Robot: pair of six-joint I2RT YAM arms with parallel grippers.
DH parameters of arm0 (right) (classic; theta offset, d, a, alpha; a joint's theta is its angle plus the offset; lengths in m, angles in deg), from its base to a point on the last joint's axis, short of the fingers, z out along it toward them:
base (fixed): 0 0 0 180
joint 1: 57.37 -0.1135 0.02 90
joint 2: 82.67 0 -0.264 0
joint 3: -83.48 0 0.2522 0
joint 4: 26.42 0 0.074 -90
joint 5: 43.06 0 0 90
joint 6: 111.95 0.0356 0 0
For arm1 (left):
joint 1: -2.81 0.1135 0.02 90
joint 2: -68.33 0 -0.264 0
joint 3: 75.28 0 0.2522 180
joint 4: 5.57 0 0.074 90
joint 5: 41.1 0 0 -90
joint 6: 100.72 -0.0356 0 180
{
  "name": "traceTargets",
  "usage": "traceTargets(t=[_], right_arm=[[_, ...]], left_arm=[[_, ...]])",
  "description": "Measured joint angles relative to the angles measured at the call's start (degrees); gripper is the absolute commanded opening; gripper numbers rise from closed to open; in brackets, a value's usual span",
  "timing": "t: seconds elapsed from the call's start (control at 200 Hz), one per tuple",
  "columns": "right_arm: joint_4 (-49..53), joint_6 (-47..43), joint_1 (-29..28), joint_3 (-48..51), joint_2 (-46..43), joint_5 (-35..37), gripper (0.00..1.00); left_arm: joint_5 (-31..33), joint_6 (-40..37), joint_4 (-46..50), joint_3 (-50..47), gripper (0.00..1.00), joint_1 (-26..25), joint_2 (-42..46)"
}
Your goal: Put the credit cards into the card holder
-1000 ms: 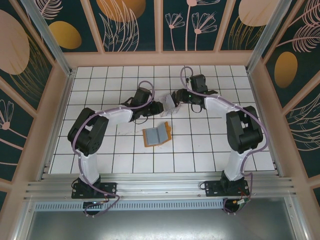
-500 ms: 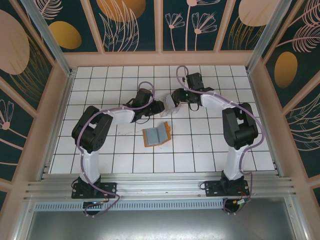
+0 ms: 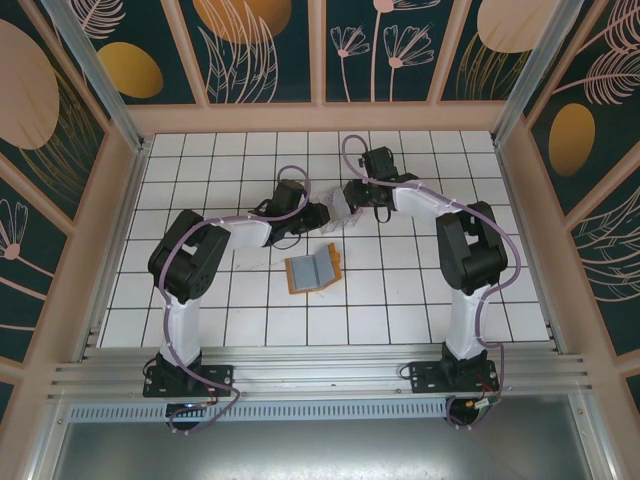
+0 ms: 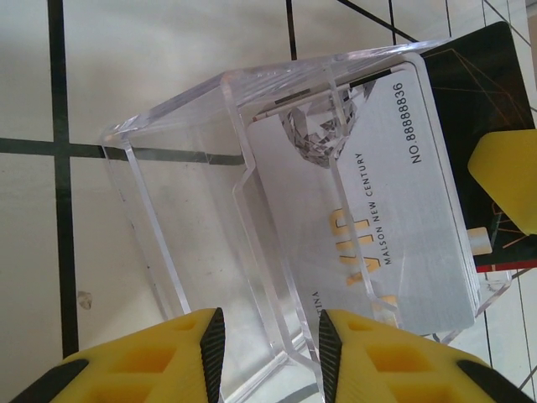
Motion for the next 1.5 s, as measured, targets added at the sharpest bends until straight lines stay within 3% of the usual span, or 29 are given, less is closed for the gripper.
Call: traceTargets(t=[0.556, 0.846, 1.091, 1.346, 1.501], right_arm=[[0.17, -0.96, -0.7, 0.0, -1.2, 1.92, 0.36], [0.33, -1.62, -1.07, -0.48, -1.44, 1.99, 0.13], [0.46, -1.99, -1.22, -0.76, -1.77, 1.88, 0.01], [0.61, -1.99, -1.4, -0.92, -2.19, 1.9, 0.0], [0.66, -1.99, -1.4, -0.92, -2.25, 1.14, 0.04]], left_arm=[[0.0, 0.02, -0.87, 0.0, 0.38, 0.0, -0.33], [0.0, 0.11, -0.94, 0.0, 0.38, 0.0, -0.33], [0.0, 0.24, -0.98, 0.0, 0.38, 0.0, -0.33], [-0.02, 0.42, -0.98, 0.0, 0.38, 0.0, -0.33], [-0.04, 0.44, -0.98, 0.0, 0.38, 0.0, -0.33]])
